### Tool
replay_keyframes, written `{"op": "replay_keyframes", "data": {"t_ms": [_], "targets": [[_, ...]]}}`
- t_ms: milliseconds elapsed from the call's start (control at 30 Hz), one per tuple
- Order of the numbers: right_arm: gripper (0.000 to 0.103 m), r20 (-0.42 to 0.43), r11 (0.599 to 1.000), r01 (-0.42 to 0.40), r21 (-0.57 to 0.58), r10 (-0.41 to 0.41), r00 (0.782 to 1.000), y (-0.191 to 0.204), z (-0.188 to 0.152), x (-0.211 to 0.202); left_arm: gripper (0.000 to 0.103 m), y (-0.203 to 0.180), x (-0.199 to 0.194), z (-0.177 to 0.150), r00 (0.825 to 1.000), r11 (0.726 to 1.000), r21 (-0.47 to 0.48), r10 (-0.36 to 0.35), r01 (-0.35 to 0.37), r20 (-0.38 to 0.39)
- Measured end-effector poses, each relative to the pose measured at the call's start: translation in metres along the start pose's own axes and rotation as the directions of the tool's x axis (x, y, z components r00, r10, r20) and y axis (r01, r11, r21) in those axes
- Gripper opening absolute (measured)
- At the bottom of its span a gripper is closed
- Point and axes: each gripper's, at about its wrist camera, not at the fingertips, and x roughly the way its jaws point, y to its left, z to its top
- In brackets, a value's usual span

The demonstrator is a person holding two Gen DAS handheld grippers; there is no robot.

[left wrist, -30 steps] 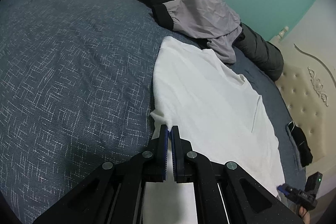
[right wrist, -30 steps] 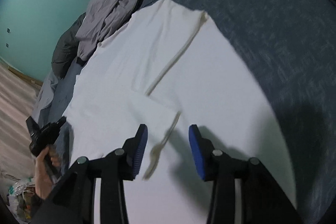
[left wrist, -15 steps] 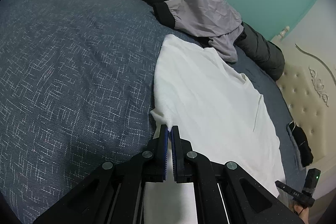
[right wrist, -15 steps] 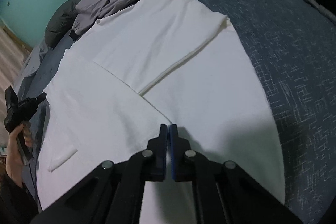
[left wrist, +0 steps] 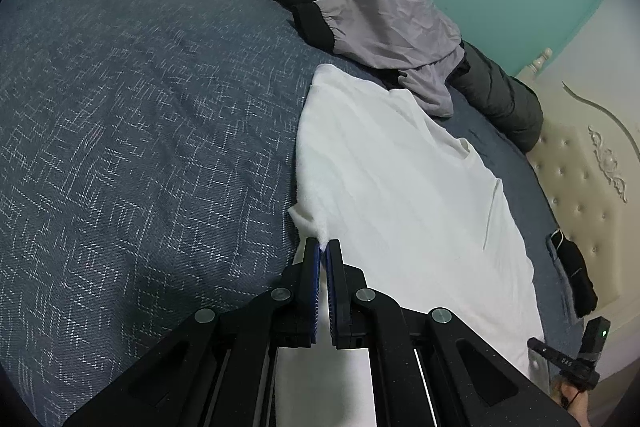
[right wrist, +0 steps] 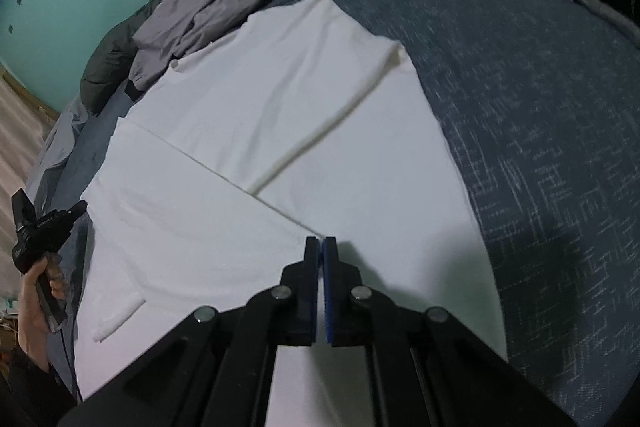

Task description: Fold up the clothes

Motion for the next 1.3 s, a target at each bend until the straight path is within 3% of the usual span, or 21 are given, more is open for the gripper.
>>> {"op": "replay_keyframes", "data": {"t_ms": [333,533,733,933,1033,1167,1300], "targets": [[0.001,0.009,0.999,-0.025,0.032,0.025,1.000,-0.002,-0.011,-0.004,0.006,0.005,-0.007,-0.003,1.000,1.000,-0.028,0.014,-0.014,0.007],[0.002,0.032,0.998,-0.037,0.050,0.036,0.999,-0.003,-0.016,-0.004,0.006,0.012,-0.017,-0.006,0.984,0.984,0.005,0.176,-0.176,0.017],[0.002,0.038,0.995,-0.062,0.076,0.059,0.998,-0.005,-0.013,-0.002,0.008,0.006,0.001,-0.013,0.986,0.985,0.073,0.158,-0.153,-0.057],[0.002,0.028,0.993,-0.080,0.092,0.077,0.997,-0.006,-0.013,0.002,0.020,-0.011,0.006,-0.015,0.988,0.980,0.142,0.147,-0.139,-0.048],[0.002,0.025,0.991,-0.092,0.102,0.089,0.996,-0.008,-0.012,0.002,0.025,-0.011,0.006,-0.018,0.989,0.985,0.125,0.129,-0.119,-0.075],[0.002,0.020,0.989,-0.100,0.109,0.099,0.995,-0.010,-0.012,0.004,0.033,-0.016,-0.005,-0.020,0.984,0.977,0.151,0.161,-0.149,-0.072],[0.002,0.016,0.989,-0.099,0.110,0.098,0.995,-0.009,-0.011,0.007,0.034,-0.018,-0.014,-0.019,0.986,0.979,0.144,0.152,-0.141,-0.069]]}}
